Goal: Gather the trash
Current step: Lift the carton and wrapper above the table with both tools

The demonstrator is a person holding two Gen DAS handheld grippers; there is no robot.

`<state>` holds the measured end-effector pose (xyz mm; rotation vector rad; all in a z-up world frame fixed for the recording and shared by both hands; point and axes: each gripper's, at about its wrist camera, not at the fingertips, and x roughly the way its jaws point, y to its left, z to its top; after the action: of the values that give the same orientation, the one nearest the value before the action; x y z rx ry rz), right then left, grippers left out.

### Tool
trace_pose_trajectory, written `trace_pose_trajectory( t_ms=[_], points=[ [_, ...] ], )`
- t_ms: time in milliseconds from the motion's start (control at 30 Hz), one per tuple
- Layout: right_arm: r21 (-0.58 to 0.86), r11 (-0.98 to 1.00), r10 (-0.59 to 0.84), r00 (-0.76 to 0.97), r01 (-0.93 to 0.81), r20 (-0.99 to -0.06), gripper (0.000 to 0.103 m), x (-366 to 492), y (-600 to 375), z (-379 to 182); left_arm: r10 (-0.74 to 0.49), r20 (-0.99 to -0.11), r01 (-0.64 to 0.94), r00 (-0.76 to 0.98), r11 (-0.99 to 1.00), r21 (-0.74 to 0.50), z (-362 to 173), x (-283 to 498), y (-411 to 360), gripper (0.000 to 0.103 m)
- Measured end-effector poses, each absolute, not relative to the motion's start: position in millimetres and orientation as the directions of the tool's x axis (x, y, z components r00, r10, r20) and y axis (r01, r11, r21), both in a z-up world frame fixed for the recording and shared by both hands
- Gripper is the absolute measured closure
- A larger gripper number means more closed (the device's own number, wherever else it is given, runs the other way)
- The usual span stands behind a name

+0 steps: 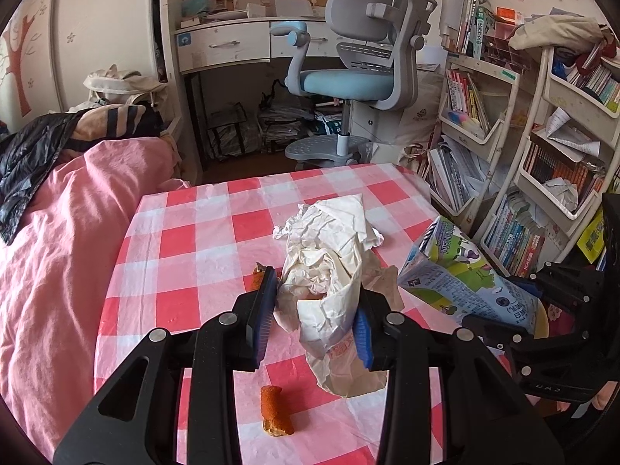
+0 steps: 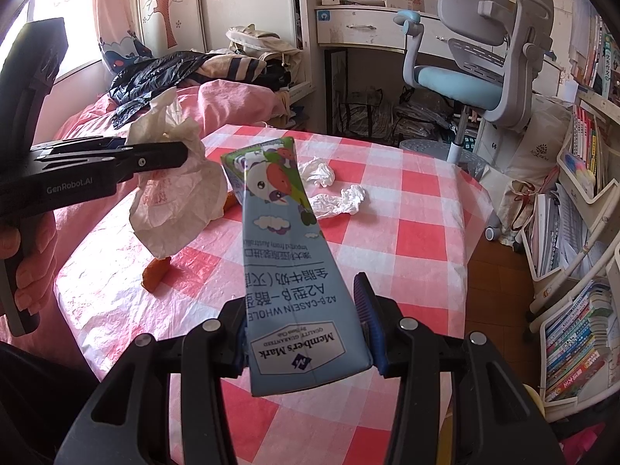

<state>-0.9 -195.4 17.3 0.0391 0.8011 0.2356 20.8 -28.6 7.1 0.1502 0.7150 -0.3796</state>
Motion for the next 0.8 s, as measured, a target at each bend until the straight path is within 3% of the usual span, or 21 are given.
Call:
trace_pose_trajectory(
  t_ms=[800],
  points=[
    [0.14, 0.981, 0.196, 0.685, -0.137, -0.702, 0.057, -7, -222, 18, -0.31, -0.67, 0.424, 0.675, 0.906, 0.008, 3, 21, -64, 0.069]
  ],
)
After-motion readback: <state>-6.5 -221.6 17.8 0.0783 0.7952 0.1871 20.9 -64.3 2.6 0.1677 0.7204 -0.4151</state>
